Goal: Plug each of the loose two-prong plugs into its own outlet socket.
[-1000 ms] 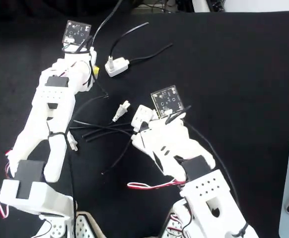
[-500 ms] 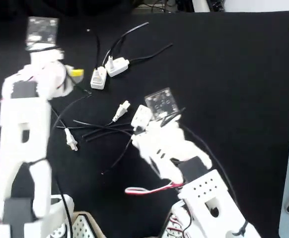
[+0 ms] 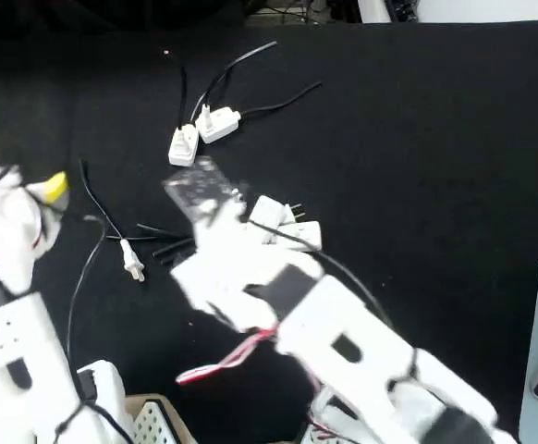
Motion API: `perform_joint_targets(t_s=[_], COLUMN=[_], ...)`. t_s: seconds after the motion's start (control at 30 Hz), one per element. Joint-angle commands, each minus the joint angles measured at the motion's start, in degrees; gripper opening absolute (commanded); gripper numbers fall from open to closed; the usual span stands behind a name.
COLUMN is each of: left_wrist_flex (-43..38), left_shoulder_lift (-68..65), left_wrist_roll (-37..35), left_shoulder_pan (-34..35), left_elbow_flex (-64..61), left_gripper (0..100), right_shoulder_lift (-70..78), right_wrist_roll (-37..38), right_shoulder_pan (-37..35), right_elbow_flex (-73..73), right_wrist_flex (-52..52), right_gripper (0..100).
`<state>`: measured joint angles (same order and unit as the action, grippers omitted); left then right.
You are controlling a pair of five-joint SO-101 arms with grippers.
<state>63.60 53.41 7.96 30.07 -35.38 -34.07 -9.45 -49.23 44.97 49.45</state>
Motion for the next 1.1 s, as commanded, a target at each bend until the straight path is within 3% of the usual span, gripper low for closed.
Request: perform_joint_targets(t_s=[0.0, 0.27, 0.67, 1.07], left_wrist_flex=[0.1, 0.1, 0.1, 0.0], left_shoulder_lift=[6.9, 8.6, 9.1, 9.1], left_wrist_roll=[-1.3, -8.3, -10.4, -10.4], left_shoulder_pan=[6.6, 14.6, 15.3, 15.2], left_elbow_flex=[-4.3, -11.3, -15.5, -17.7], left_gripper=[29, 29, 29, 29], right_shoulder_lift=[8.1, 24.0, 47.2, 61.0], right_wrist_roll=[-0.8, -0.6, -0.4, -0.4], right_shoulder_pan=[-4.1, -7.6, -8.1, -5.3], right_elbow_flex=[-7.6, -16.8, -33.7, -45.6], right_wrist_flex=[-1.5, -8.0, -8.0, -7.4], right_gripper=[21.2, 21.2, 21.2, 21.1])
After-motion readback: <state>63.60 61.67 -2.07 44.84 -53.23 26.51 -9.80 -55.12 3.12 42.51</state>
